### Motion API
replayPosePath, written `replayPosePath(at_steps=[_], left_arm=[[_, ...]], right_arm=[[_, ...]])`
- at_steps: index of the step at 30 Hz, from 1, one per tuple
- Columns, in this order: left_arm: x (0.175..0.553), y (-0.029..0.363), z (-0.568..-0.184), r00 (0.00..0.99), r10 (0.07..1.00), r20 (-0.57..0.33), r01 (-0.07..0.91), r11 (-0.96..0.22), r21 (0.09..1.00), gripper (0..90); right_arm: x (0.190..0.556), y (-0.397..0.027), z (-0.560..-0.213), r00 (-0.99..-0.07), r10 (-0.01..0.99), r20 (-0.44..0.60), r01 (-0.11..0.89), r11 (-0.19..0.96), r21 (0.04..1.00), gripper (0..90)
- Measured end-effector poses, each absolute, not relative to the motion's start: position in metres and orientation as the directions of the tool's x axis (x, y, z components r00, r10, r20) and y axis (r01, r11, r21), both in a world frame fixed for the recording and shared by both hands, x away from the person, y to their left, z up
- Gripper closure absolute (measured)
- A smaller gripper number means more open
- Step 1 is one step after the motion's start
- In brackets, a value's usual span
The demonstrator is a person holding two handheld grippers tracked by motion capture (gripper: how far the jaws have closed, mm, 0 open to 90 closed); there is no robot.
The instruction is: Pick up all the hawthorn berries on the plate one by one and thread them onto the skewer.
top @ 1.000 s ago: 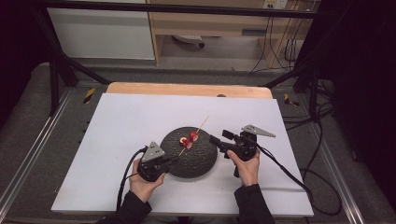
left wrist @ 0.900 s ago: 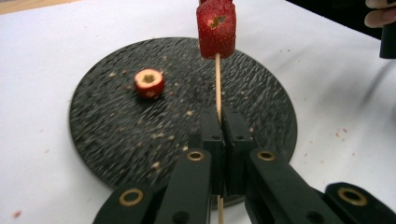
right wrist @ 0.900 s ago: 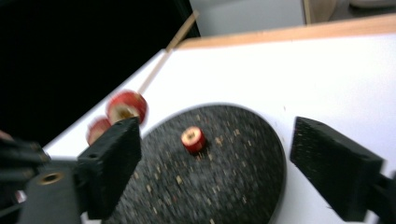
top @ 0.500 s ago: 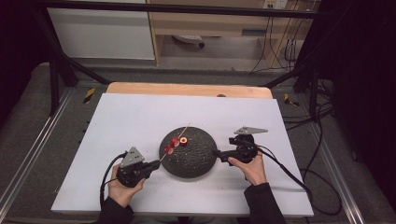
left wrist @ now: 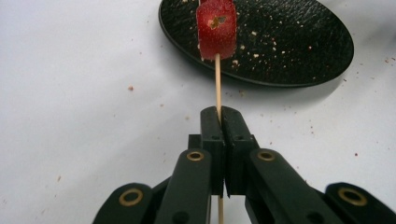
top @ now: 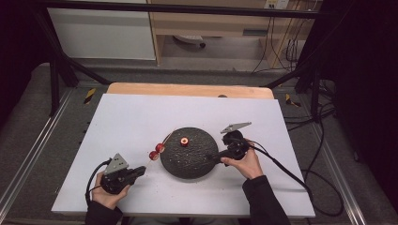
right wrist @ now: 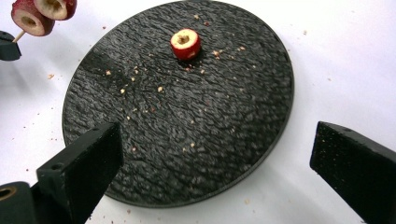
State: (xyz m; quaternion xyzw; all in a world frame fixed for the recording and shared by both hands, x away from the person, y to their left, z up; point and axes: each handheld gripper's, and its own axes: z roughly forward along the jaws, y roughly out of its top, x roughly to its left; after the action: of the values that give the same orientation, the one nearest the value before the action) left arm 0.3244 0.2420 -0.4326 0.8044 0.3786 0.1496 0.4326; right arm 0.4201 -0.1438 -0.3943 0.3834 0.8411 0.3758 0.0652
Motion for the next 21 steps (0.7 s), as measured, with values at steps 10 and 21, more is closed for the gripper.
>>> replayPosePath(at_steps=[10,21], left_arm=[[0.322,0.254,-0.435,0.659,0.745,-0.103,0.496,-0.328,0.804,88.1],[0.326,0.259,-0.437,0.644,0.757,-0.111,0.512,-0.318,0.798,88.2]], right_arm=[[0.435,-0.113,-0.386,-0.733,0.666,0.134,0.582,0.514,0.630,4.0],[0.460,-0.078,-0.382,-0.752,0.650,0.108,0.574,0.565,0.593,6.7]])
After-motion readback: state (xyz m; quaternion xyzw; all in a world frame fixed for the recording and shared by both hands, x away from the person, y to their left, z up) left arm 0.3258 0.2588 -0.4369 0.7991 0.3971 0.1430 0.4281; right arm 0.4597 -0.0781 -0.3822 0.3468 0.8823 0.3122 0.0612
